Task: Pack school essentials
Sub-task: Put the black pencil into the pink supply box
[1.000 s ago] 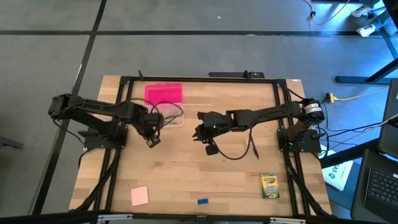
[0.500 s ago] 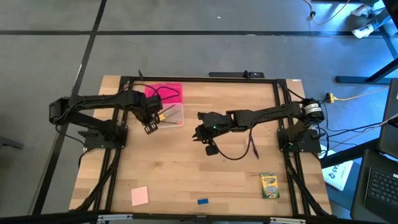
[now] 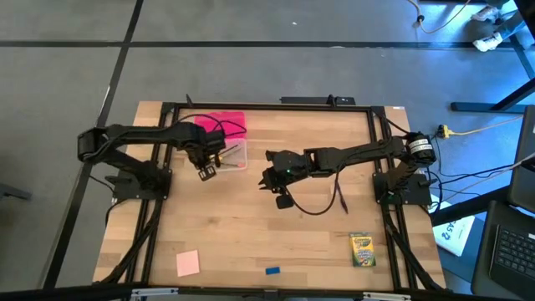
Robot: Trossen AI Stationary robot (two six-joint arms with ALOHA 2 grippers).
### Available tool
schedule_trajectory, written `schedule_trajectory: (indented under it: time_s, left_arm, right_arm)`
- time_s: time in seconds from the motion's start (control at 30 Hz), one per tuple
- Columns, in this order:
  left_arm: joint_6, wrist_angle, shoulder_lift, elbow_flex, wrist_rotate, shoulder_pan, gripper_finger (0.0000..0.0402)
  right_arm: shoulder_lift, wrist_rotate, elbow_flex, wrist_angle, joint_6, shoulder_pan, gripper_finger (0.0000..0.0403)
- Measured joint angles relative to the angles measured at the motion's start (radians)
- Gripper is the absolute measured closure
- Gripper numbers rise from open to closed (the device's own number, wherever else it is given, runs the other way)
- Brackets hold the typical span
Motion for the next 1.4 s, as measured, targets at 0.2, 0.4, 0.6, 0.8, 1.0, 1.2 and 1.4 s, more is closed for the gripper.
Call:
schedule_trajectory:
  time_s: [0.2, 0.4, 0.6, 0.8, 1.0, 1.2, 1.4]
  left_arm:
    - [0.002, 0.0, 0.068, 0.0, 0.0, 0.005, 0.0383]
    - [0.003, 0.015, 0.119, 0.0, 0.0, 0.005, 0.0383]
    - [-0.003, 0.021, 0.168, 0.0, 0.0, 0.005, 0.0383]
    - [-0.004, 0.021, 0.174, 0.0, -0.001, 0.005, 0.0374]
    - [-0.004, 0.022, 0.174, 0.0, -0.001, 0.005, 0.0352]
    - [-0.004, 0.026, 0.174, 0.0, -0.001, 0.005, 0.0326]
    - [-0.006, 0.025, 0.174, 0.0, -0.001, 0.005, 0.0296]
  right_arm:
    - [0.0, 0.0, 0.0, 0.0, -0.003, 0.0, 0.0331]
    - [0.0, 0.0, 0.0, 0.0, -0.003, 0.0, 0.0331]
    - [0.0, 0.0, 0.0, 0.0, -0.003, 0.0, 0.0331]
    - [0.0, 0.0, 0.0, 0.0, -0.003, 0.0, 0.0331]
    - [0.0, 0.0, 0.0, 0.001, -0.002, 0.0, 0.0331]
    - [0.0, 0.0, 0.0, 0.001, -0.002, 0.0, 0.0331]
    - [0.0, 0.0, 0.0, 0.001, -0.002, 0.0, 0.0331]
